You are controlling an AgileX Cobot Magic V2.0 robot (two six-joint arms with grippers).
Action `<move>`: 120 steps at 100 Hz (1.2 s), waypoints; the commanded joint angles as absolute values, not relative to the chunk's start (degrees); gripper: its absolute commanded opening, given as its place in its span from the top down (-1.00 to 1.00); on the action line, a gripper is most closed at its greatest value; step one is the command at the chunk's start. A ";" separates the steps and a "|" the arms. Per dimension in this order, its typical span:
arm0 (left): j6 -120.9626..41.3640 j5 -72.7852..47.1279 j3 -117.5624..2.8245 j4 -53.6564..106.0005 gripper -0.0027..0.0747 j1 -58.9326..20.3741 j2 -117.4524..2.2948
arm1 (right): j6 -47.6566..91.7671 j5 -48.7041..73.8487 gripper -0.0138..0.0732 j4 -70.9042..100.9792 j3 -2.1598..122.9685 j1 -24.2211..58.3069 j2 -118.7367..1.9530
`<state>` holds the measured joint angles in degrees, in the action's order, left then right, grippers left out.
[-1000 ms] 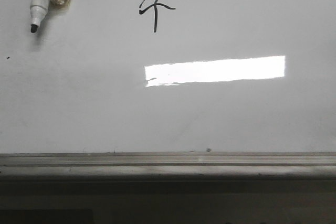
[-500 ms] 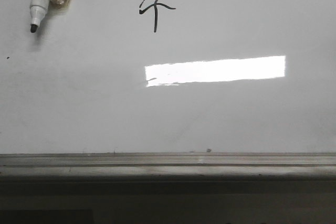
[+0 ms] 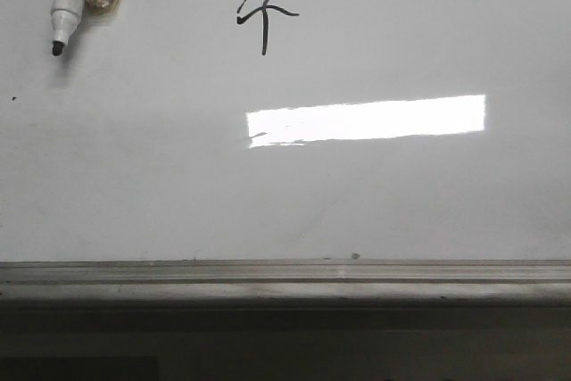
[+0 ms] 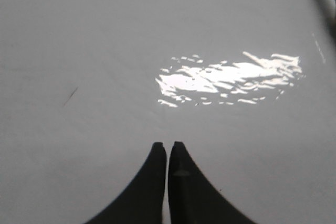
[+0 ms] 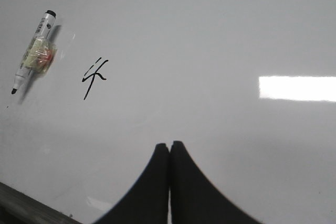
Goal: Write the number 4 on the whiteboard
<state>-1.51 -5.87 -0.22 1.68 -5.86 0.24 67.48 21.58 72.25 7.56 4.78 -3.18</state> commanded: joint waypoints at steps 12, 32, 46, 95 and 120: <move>-0.62 0.00 1.42 1.52 0.98 -3.84 1.88 | 68.34 19.78 0.83 73.99 8.91 4.58 -3.69; -0.62 1.63 1.54 1.27 0.98 -3.84 1.88 | 68.34 19.67 0.83 73.99 8.91 4.58 -3.69; -0.62 1.80 1.43 1.38 0.98 -3.84 1.88 | 68.34 19.67 0.83 73.99 8.91 4.58 -3.69; -0.62 1.79 1.43 1.38 0.98 -3.84 1.88 | 68.34 19.67 0.83 73.99 8.91 4.58 -3.69; -0.62 1.79 1.43 1.38 0.98 -3.84 1.88 | 68.34 18.98 0.83 73.99 8.91 4.58 -3.69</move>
<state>-1.30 -2.94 -0.10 1.36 -3.90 0.24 67.48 21.36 72.32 7.56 4.78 -3.18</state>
